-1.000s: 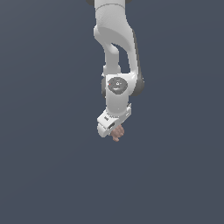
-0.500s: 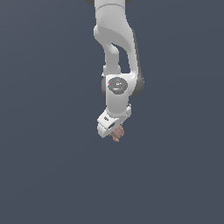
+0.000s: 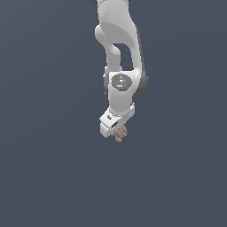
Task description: Pick up the object and move it to a goal position.
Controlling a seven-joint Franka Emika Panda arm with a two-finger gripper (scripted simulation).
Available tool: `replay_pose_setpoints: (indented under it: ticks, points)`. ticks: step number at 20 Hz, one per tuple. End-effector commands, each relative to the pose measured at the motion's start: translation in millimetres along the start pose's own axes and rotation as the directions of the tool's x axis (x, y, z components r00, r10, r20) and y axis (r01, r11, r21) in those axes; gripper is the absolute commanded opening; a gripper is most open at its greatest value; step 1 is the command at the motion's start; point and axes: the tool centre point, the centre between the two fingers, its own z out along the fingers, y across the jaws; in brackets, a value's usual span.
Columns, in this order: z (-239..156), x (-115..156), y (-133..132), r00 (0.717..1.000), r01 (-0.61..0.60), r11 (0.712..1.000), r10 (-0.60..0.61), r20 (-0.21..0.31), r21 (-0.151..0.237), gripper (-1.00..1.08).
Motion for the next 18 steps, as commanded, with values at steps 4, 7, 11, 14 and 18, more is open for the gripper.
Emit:
replay_pose_setpoints:
  ticks: [4, 7, 11, 14, 18]
  points:
    - [-32.0, 5.9, -12.6, 1.000, 0.001, 1.000, -0.001, 0.000, -0.001, -1.00]
    - [-57.2, 10.1, -22.5, 1.000, 0.001, 1.000, -0.001, 0.000, -0.001, -1.00]
    - [-97.7, 17.3, -38.5, 1.000, 0.001, 1.000, -0.001, 0.000, -0.001, -1.00]
    - [-130.2, 23.2, -51.0, 1.000, 0.001, 1.000, -0.001, 0.000, -0.001, -1.00]
    - [-168.4, 30.7, -65.6, 1.000, 0.002, 1.000, -0.002, 0.000, -0.001, -1.00]
